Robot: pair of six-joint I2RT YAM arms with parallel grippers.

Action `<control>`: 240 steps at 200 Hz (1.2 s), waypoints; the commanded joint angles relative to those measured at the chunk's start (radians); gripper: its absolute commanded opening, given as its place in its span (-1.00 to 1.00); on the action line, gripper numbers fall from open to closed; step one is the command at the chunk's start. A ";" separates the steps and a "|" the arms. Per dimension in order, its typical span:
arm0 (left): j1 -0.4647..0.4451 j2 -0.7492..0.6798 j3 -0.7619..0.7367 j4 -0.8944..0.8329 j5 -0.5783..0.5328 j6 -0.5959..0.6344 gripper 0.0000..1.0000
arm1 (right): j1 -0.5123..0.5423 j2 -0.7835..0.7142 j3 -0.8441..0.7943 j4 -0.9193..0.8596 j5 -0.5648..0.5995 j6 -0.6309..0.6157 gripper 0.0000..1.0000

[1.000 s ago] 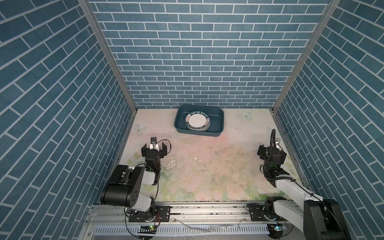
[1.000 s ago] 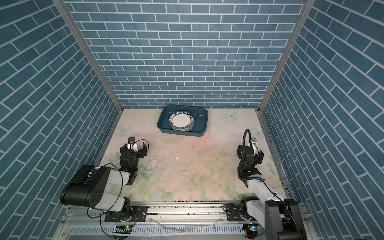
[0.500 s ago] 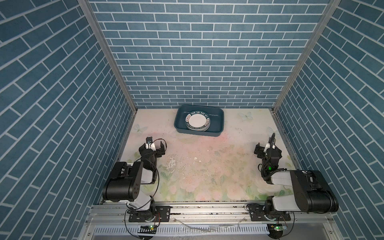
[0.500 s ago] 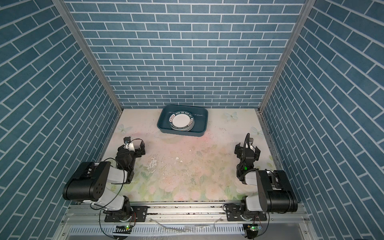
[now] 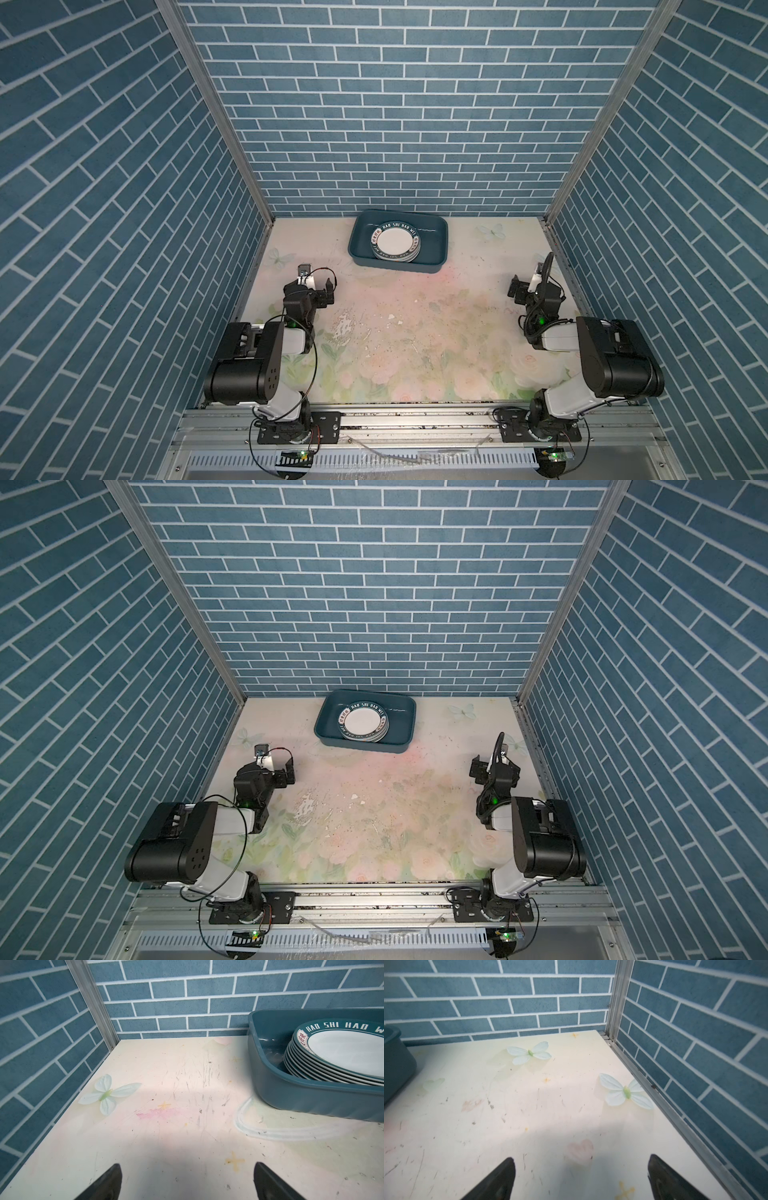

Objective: Place the plates into the plastic bin on the countertop

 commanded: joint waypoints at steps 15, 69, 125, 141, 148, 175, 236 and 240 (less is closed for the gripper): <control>0.001 -0.011 0.021 -0.057 0.005 0.016 0.99 | -0.017 -0.003 0.005 -0.081 -0.070 0.014 0.97; -0.009 -0.012 0.022 -0.061 -0.018 0.022 0.99 | -0.017 -0.010 -0.007 -0.060 -0.066 0.007 0.98; -0.019 -0.012 0.022 -0.064 -0.036 0.028 0.99 | -0.016 -0.007 -0.007 -0.059 -0.066 0.008 0.98; -0.019 -0.012 0.024 -0.063 -0.034 0.029 0.99 | -0.015 -0.008 -0.007 -0.059 -0.066 0.007 0.98; -0.019 -0.012 0.025 -0.068 -0.022 0.034 0.99 | -0.016 -0.008 -0.007 -0.059 -0.067 0.007 0.98; -0.019 -0.011 0.034 -0.085 0.012 0.048 0.99 | -0.017 -0.008 -0.007 -0.059 -0.067 0.008 0.98; -0.019 -0.009 0.037 -0.086 0.013 0.049 0.99 | -0.015 -0.008 -0.007 -0.059 -0.067 0.007 0.98; -0.020 -0.010 0.037 -0.086 0.013 0.048 0.99 | -0.016 -0.007 -0.007 -0.060 -0.067 0.008 0.98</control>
